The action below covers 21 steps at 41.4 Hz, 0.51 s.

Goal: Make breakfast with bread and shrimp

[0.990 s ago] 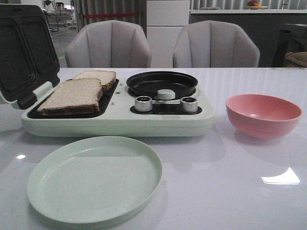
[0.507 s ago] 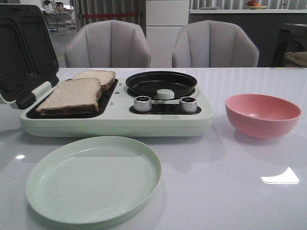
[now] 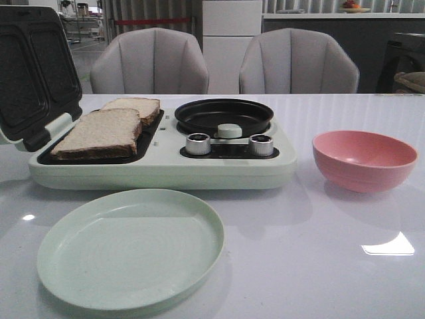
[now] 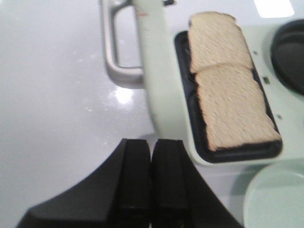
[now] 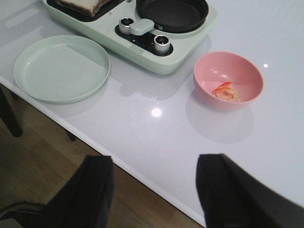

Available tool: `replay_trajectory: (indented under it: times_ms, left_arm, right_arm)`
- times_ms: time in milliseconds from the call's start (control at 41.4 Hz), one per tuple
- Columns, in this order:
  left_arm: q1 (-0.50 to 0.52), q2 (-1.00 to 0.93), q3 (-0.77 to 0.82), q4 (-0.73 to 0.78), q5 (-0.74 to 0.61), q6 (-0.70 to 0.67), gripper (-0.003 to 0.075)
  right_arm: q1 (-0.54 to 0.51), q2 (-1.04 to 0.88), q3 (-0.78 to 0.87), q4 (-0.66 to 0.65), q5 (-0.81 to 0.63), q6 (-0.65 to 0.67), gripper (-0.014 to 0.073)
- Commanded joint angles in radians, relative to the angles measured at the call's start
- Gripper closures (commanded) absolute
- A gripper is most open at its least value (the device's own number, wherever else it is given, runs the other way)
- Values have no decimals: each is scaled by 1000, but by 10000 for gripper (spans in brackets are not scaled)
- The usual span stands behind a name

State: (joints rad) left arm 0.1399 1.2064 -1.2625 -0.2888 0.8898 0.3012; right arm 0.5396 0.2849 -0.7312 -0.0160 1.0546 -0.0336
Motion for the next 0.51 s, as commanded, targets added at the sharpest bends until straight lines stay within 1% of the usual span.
replay_trajectory:
  times_ms: [0,193,387,483]
  left_arm:
    - [60,6,-37,-63,-112,7,620]
    - [125,118,-40,-158,-101,90,619]
    - [164,257,-44,-305,-148,166,619]
    - [174,328,-70,-339,-162,173,619]
  right_arm:
    - [-2,12,-21,-12,-72,-1,111]
    - [-2,12,-21,-12,-72,-1,111]
    - [-2,12,-21,-12,-72,-1,111]
    - [-2,12,-21,-12,-72,-1,111]
